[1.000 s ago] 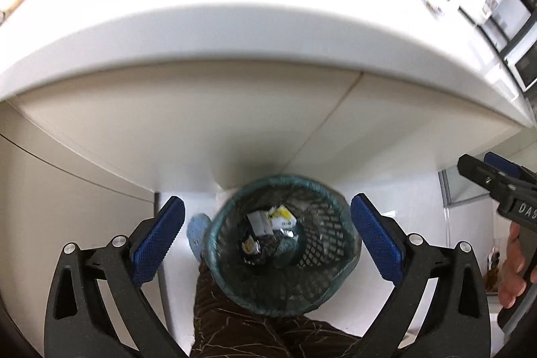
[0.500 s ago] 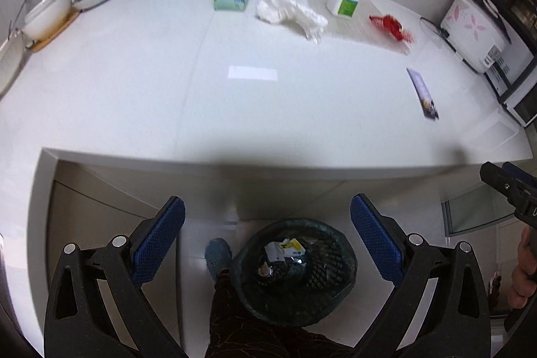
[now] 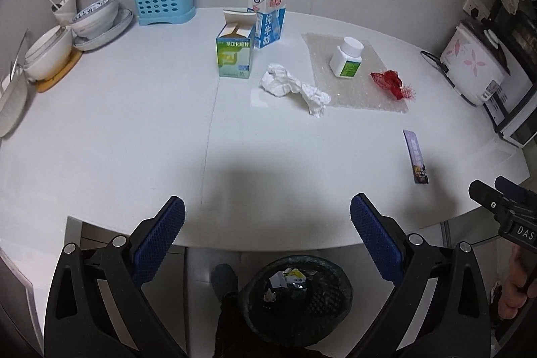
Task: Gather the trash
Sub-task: 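Raise both open grippers back over the counter, then close the left gripper on the white tissue while the right gripper grasps the purple snack stick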
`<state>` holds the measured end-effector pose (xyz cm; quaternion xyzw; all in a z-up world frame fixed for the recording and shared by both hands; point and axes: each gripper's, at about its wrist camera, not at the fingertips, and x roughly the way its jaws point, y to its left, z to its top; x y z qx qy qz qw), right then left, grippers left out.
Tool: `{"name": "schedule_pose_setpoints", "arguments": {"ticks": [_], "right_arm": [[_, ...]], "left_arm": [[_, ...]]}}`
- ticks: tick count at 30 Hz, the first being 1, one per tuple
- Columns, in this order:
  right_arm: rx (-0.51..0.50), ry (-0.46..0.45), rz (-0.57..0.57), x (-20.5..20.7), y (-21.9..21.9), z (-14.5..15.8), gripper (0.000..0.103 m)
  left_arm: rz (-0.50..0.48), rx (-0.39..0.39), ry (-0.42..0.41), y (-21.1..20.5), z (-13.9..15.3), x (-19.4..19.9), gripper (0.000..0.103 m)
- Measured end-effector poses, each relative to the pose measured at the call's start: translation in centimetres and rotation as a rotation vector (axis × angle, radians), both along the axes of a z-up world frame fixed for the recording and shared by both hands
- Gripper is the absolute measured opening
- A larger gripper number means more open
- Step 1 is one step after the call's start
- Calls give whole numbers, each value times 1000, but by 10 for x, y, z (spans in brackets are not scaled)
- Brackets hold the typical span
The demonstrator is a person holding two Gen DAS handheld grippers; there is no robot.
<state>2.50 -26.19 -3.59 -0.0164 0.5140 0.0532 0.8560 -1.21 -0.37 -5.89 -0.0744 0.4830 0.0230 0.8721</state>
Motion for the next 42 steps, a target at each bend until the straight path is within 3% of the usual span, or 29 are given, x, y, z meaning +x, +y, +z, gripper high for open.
{"name": "schedule_pose_setpoints", "arguments": {"ticks": [9, 16, 24, 33, 36, 42], "right_arm": [[-15, 43, -15, 42, 13, -10, 95], [-30, 97, -44, 72, 16, -29, 92], [-28, 173, -77, 95, 11, -55, 78], [-27, 262, -112, 117, 8, -82, 60], [-19, 290, -126, 122, 8, -91, 56], [-9, 320, -129, 126, 7, -101, 51]], "left_arm": [[28, -4, 29, 8, 2, 57, 97], [50, -42, 78, 7, -14, 108, 97], [95, -67, 159, 8, -45, 156, 96], [111, -41, 192, 2, -67, 189, 94], [112, -33, 205, -2, -74, 196, 91], [102, -28, 227, -11, -88, 204, 75]]}}
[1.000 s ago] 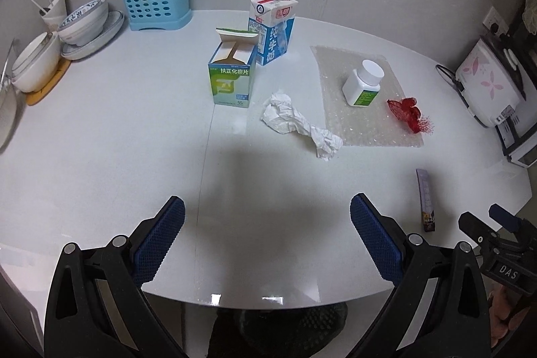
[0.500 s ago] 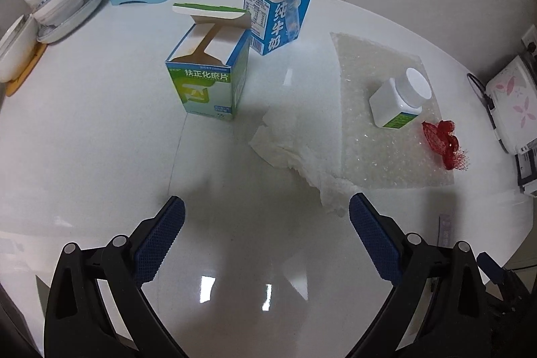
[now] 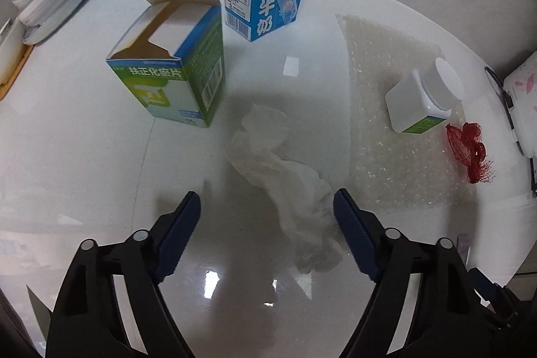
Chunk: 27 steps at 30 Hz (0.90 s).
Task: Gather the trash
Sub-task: 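Close the left gripper on the white tissue while the right gripper grasps the purple snack stick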
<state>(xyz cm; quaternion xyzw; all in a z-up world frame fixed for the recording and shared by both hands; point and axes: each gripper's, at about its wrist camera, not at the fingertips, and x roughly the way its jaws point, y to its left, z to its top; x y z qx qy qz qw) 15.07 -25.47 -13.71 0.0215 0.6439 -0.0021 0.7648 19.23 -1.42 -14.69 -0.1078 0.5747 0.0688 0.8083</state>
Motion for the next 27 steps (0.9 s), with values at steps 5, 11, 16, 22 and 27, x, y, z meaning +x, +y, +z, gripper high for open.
{"name": "schedule_pose_setpoints", "arguments": {"ticks": [5, 11, 16, 22, 27], "right_arm": [[-2, 16, 1, -1, 1, -4, 40], [-23, 29, -10, 2, -1, -5, 17], [-26, 22, -13, 1, -1, -5, 11], [-27, 10, -14, -3, -1, -2, 10], [-20, -2, -14, -5, -1, 2, 10]], "left_arm": [[-15, 4, 12, -6, -6, 1, 53], [-63, 5, 3, -17, -7, -2, 6], [-93, 17, -25, -25, -2, -9, 4], [-101, 17, -40, -21, 7, -17, 4], [-105, 21, -42, -16, 9, -21, 4]]}}
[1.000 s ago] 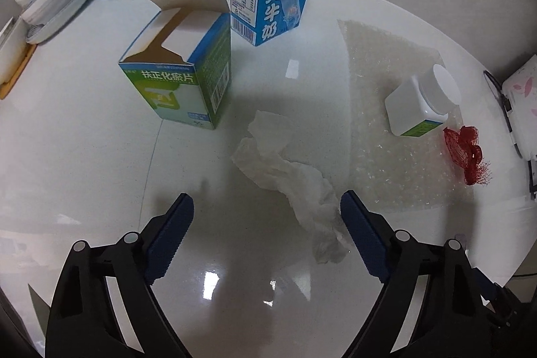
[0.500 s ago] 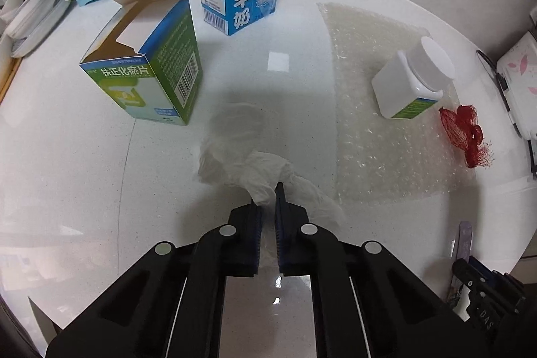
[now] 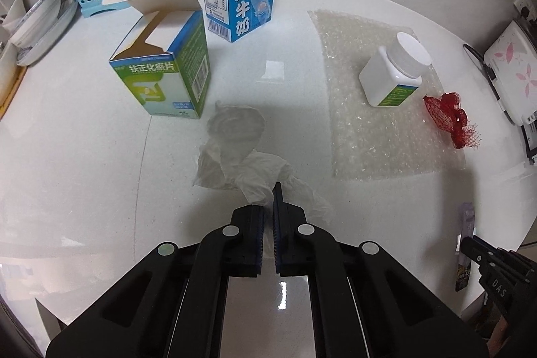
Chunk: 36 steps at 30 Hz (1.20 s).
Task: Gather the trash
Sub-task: 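Close the left gripper on the white tissue while the right gripper grasps the purple snack stick, then carry the tissue and purple stick with both grippers over the trash bin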
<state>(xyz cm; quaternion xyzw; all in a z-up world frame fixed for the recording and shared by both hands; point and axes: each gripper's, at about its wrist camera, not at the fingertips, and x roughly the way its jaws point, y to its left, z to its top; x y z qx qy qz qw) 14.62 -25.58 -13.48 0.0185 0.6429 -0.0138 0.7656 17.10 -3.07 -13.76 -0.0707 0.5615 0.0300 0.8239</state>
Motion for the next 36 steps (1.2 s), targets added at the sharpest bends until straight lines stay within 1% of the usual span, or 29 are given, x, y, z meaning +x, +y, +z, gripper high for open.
{"name": "schedule_pose_setpoints", "arguments": {"ticks": [9, 17, 36], "right_arm": [[12, -40, 12, -10, -7, 17, 10], [7, -104, 34, -23, -2, 38, 10], [7, -201, 100, -65, 12, 66, 10]], "left_arm": [[-8, -2, -19, 7, 10, -21, 4], [-18, 5, -47, 5, 26, -46, 4], [-51, 8, -82, 3, 48, -104, 4]]}}
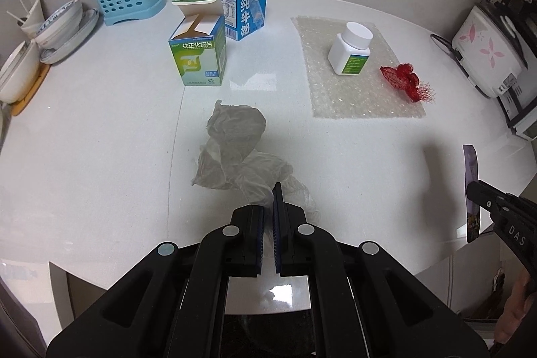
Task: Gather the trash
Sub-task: 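Carry the tissue and purple stick with both grippers over the trash bin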
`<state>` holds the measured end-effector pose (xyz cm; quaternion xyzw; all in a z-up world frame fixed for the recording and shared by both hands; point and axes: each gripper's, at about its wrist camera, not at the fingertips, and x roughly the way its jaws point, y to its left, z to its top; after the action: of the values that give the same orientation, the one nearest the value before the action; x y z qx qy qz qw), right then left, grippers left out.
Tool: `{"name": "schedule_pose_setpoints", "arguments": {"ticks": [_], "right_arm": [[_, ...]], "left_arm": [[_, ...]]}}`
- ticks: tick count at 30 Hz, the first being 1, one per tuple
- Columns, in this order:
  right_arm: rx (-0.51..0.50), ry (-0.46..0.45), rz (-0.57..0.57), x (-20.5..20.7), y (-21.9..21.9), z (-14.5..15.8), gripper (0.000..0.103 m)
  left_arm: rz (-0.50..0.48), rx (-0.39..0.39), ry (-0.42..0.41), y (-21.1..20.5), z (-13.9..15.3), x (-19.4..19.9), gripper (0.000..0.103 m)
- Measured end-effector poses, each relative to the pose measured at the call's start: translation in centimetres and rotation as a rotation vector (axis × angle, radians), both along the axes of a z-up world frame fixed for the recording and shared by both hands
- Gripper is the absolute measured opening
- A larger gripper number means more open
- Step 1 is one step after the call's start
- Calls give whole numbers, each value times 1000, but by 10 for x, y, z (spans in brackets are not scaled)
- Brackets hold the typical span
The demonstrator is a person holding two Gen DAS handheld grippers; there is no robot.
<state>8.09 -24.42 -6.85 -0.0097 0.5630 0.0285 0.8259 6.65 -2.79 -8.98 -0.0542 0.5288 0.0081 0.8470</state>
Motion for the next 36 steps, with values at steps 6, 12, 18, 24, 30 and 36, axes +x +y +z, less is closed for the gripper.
{"name": "schedule_pose_setpoints", "arguments": {"ticks": [6, 12, 18, 24, 30, 36], "right_arm": [[1, -22, 16, -14, 2, 7, 10], [-2, -45, 36, -31, 6, 14, 10], [-8, -69, 70, -49, 10, 22, 10], [13, -82, 99, -69, 12, 30, 10], [28, -97, 119, -88, 12, 38, 10], [28, -109, 161, -107, 15, 40, 10]], "left_arm": [[6, -2, -13, 1, 6, -20, 3], [11, -14, -22, 2, 10, -41, 3], [14, -24, -33, 2, 16, -62, 3], [5, -59, -39, -1, 22, -85, 3], [-18, -63, -56, -8, 29, -107, 3], [-29, -66, -64, -12, 32, -128, 3]]}}
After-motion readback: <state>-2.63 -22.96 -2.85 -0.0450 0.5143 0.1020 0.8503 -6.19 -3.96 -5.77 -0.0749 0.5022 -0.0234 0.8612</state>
